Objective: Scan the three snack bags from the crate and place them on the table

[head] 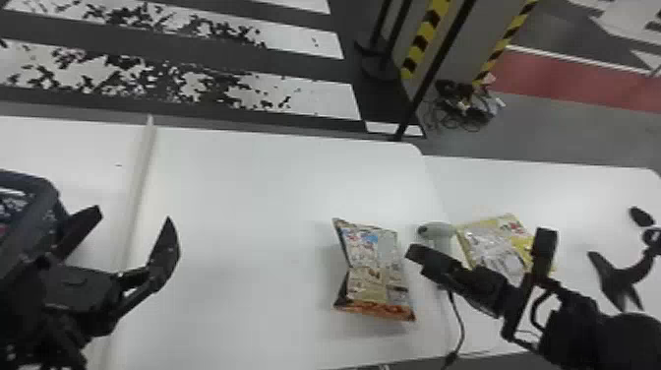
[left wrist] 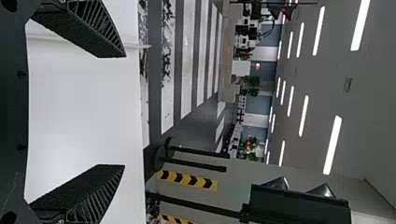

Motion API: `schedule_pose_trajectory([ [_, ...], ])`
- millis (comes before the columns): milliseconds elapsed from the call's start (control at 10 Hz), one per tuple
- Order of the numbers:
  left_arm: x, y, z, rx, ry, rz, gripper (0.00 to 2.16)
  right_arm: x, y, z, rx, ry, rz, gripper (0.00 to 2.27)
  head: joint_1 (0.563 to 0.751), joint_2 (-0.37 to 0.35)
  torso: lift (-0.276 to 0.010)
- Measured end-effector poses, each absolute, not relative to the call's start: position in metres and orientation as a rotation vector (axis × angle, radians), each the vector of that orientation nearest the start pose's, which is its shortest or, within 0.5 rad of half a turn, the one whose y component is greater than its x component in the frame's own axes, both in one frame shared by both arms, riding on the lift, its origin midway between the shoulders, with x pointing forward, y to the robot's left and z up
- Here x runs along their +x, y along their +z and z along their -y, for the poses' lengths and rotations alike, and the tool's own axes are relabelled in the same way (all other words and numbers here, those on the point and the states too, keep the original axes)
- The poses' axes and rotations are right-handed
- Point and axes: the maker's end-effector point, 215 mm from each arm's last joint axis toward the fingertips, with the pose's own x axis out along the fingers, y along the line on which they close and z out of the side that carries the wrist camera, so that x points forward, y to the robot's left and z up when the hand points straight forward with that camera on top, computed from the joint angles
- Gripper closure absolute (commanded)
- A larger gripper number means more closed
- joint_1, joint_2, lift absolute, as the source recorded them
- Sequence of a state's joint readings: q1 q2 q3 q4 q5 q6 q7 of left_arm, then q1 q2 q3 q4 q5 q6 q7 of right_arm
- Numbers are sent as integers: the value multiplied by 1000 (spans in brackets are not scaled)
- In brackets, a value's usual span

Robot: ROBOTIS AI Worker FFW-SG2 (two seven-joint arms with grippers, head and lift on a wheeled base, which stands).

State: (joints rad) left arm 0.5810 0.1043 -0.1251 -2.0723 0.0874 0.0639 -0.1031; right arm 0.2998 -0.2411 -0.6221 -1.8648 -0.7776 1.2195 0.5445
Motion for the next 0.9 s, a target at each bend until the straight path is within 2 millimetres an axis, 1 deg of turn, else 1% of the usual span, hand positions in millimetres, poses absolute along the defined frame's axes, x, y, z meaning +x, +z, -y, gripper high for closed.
schedule_pose_trajectory([
  [200,407,-380,-141,-66,-265,-155,19,355,-434,321,717,318,-715,83,695,-267,-62],
  [400,407,-383,-141,-65,-268,-160,19,349,-422,302,662,344,-699,83,695,-248,-62],
  [500,407,-385,-142,-65,-268,-163,19,350,-422,293,614,351,-704,83,695,-233,-62],
  [600,408,-387,-142,-65,-268,-167,19,360,-423,287,534,344,-674,60,695,-217,-62],
  [700,408,-390,-142,-65,-267,-171,19,377,-417,282,448,335,-589,87,695,-204,-62],
  [800,407,-394,-142,-65,-268,-178,19,392,-410,277,376,332,-498,390,695,-192,-62],
  [900,406,-396,-141,-66,-270,-182,19,403,-409,273,313,331,-437,1150,695,-184,-62],
])
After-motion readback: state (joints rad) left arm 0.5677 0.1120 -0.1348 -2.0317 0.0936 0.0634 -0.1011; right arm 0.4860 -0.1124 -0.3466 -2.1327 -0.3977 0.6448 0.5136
